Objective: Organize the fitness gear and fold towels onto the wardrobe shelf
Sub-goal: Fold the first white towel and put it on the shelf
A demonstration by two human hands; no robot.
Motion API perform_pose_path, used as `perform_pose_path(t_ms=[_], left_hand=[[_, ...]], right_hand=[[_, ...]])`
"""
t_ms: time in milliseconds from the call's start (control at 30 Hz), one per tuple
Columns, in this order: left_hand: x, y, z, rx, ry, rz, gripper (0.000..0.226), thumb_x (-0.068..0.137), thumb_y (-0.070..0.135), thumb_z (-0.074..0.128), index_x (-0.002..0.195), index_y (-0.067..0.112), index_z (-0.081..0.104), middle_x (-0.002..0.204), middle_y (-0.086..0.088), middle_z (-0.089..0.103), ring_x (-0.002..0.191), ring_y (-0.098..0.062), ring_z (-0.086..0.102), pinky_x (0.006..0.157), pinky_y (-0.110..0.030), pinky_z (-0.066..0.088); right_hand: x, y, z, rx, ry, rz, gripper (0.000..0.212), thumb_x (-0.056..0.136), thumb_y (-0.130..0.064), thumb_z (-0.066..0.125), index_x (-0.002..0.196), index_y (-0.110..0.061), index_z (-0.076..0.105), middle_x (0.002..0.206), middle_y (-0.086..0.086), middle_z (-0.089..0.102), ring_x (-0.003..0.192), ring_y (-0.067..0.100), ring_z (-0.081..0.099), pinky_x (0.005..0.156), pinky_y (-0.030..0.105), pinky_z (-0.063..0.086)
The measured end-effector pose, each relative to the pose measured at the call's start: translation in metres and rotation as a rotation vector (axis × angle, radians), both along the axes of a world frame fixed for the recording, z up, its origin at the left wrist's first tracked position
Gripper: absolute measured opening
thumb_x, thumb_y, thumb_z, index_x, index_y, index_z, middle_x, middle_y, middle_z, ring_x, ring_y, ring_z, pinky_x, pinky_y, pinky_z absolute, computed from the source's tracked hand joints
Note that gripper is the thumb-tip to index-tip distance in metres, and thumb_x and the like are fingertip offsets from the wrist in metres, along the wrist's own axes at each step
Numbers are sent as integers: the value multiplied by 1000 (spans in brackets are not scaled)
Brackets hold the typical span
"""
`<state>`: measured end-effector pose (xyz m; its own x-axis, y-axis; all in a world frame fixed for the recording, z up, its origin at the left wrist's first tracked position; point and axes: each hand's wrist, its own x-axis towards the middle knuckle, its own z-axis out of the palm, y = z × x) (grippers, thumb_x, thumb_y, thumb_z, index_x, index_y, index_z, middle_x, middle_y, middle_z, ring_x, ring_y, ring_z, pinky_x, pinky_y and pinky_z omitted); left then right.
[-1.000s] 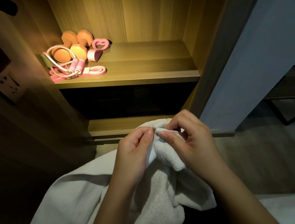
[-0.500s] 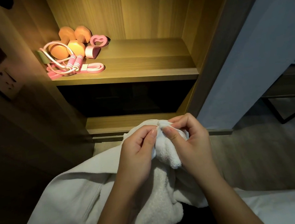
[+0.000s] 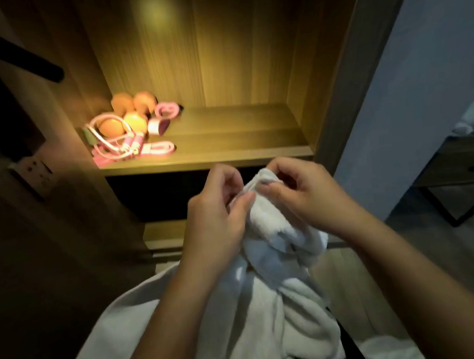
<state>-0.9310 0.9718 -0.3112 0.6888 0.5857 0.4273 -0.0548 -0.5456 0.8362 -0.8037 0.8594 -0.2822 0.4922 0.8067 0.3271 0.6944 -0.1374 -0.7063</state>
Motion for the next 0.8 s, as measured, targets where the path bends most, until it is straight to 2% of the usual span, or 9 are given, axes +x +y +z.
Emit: perform_pose_path(t_ms=[67, 167, 267, 333, 400, 467, 533, 633, 800], left_hand=[[13, 16, 31, 77, -38, -11, 16, 86, 20, 68, 86, 26, 53, 74, 10, 59, 70, -7, 58, 63, -28, 46], [25, 36, 80, 219, -35, 20, 12, 87, 39, 65, 91, 31, 57, 83, 17, 62, 80, 0, 60, 64, -28, 49], [30, 44, 123, 302, 2, -15, 19, 87, 51, 59, 88, 32, 62, 83, 16, 64, 80, 1, 59, 67, -27, 50], [33, 46, 148, 313, 5, -54, 18, 87, 45, 64, 86, 27, 67, 83, 13, 66, 82, 1, 59, 70, -20, 48], [36, 47, 171, 323, -1, -55, 17, 86, 40, 68, 79, 24, 66, 79, 13, 64, 81, 3, 57, 64, -10, 41], [36, 47, 192, 321, 20, -60, 19, 84, 40, 70, 72, 26, 65, 74, 14, 63, 79, 5, 57, 59, -9, 39], [38, 45, 206, 342, 58, -51, 17, 82, 38, 72, 72, 25, 68, 73, 13, 65, 78, 3, 58, 60, -14, 44], [40, 39, 216, 364, 25, -6, 15, 82, 27, 70, 79, 13, 69, 79, 2, 67, 82, -12, 60, 73, -34, 49], [32, 53, 239, 310, -147, 36, 7, 85, 13, 60, 80, 10, 57, 71, 4, 57, 69, -13, 51, 64, -26, 41]], right_hand=[[9, 12, 36, 38, -66, 17, 13, 90, -24, 65, 78, -21, 61, 68, -7, 58, 62, 2, 50, 57, 22, 37], [22, 27, 89, 71, -126, 38, 11, 93, -26, 63, 88, -17, 64, 75, -5, 60, 65, 4, 52, 58, 18, 40], [25, 38, 140, 123, -220, 34, 15, 95, -27, 59, 93, -12, 64, 82, 2, 63, 73, 14, 58, 65, 29, 46], [24, 43, 171, 162, -279, 22, 17, 96, -27, 58, 95, -11, 64, 84, 2, 63, 75, 14, 59, 66, 26, 48], [23, 48, 199, 205, -328, -3, 17, 96, -27, 57, 96, -11, 64, 84, 2, 62, 75, 13, 59, 64, 23, 49], [24, 50, 224, 240, -363, -37, 16, 96, -27, 58, 94, -11, 64, 82, 1, 62, 74, 12, 59, 62, 23, 48], [27, 51, 244, 277, -399, -82, 19, 96, -26, 59, 89, -9, 63, 77, 0, 60, 72, 12, 56, 60, 24, 44], [30, 51, 263, 340, -400, -129, 21, 96, -28, 58, 87, -9, 62, 74, -3, 57, 69, 9, 52, 58, 20, 40], [38, 44, 285, 439, -370, -205, 18, 97, -26, 57, 87, -12, 61, 75, -6, 56, 68, 5, 49, 56, 18, 36]])
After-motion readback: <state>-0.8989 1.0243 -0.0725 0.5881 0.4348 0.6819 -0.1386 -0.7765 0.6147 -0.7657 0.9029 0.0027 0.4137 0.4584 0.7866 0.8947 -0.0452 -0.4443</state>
